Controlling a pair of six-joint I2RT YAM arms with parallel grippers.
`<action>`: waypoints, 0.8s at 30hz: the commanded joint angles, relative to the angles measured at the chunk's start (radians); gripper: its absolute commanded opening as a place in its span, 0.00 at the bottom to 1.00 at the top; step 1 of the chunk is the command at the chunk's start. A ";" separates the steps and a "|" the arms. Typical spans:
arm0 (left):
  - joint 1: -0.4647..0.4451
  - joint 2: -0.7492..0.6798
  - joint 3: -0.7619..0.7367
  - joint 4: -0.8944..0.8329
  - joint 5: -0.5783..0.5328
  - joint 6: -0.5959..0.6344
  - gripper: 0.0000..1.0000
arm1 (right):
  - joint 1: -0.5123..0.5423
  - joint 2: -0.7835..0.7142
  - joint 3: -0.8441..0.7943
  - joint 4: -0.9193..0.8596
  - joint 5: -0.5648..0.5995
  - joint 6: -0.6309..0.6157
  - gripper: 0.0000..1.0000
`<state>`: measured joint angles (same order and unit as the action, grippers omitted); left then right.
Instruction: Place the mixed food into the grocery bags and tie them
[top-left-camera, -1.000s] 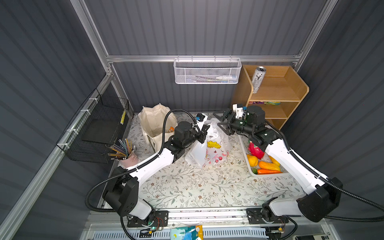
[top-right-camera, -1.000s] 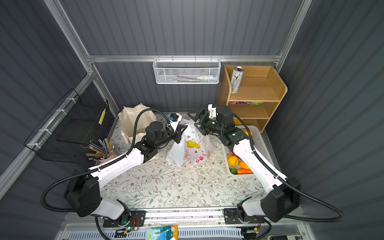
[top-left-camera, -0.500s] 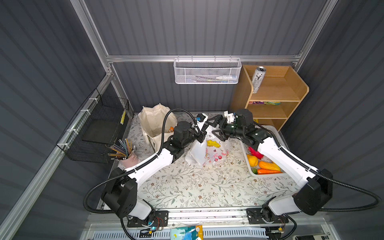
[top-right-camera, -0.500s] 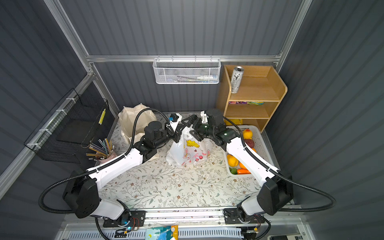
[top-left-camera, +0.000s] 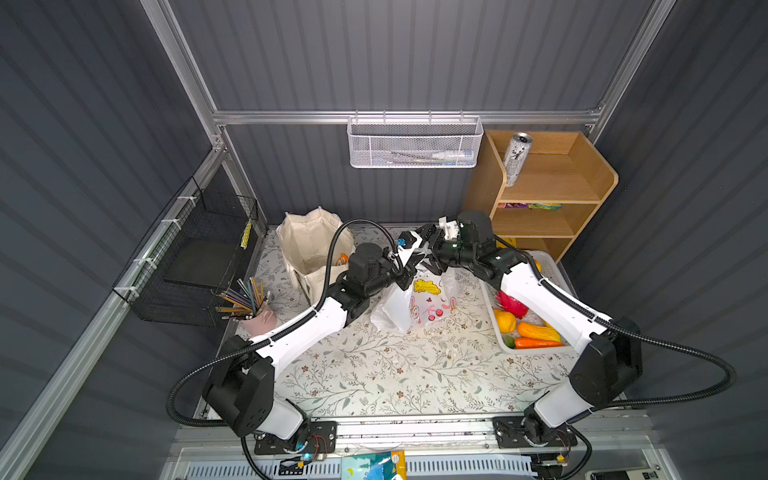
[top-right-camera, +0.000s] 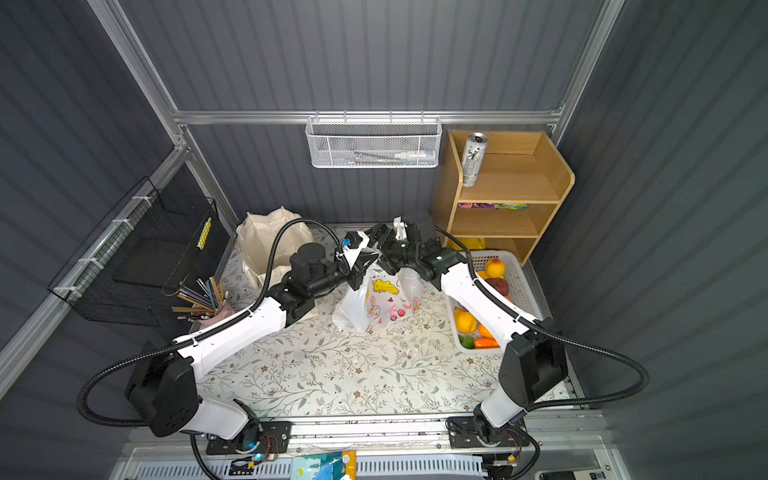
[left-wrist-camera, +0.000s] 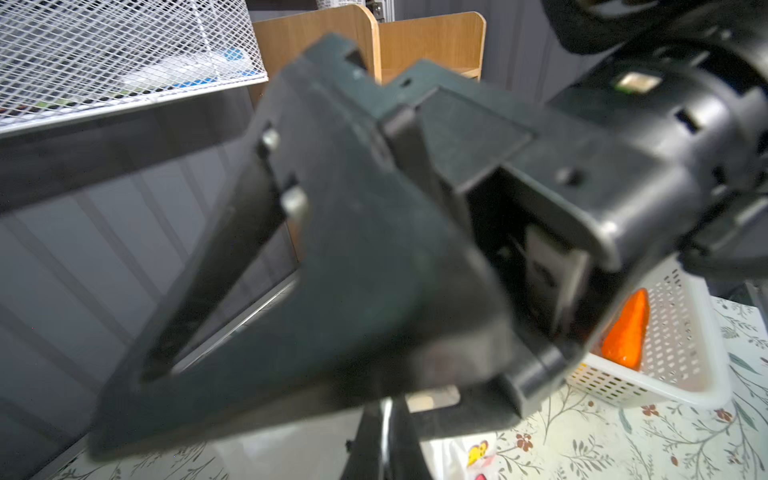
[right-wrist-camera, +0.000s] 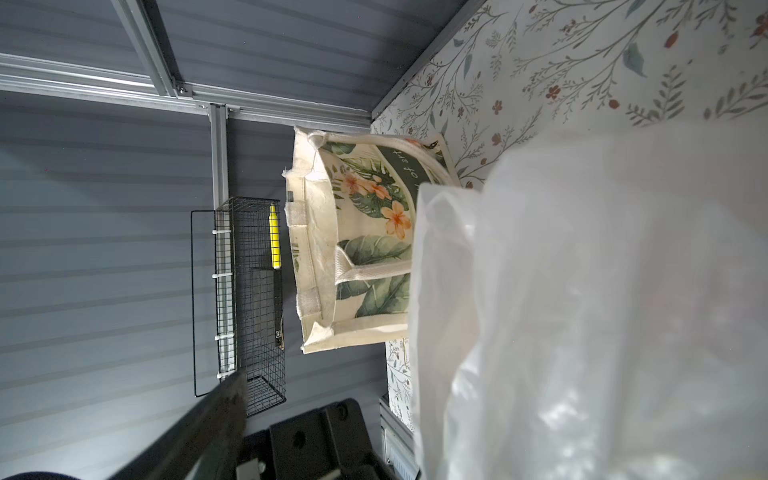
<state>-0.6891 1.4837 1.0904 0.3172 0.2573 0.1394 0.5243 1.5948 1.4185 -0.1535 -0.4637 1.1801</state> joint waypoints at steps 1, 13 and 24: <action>-0.012 0.019 0.020 -0.038 0.092 0.006 0.00 | -0.007 0.002 0.033 0.073 -0.025 -0.001 0.85; -0.016 0.032 0.010 -0.053 0.114 -0.031 0.00 | -0.053 -0.038 -0.063 0.197 -0.114 -0.003 0.58; -0.016 0.005 -0.008 -0.024 0.010 -0.003 0.00 | -0.083 -0.149 -0.195 0.101 -0.095 -0.004 0.88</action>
<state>-0.7017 1.5040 1.0966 0.2920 0.3027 0.1215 0.4442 1.4712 1.2556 -0.0330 -0.5537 1.1843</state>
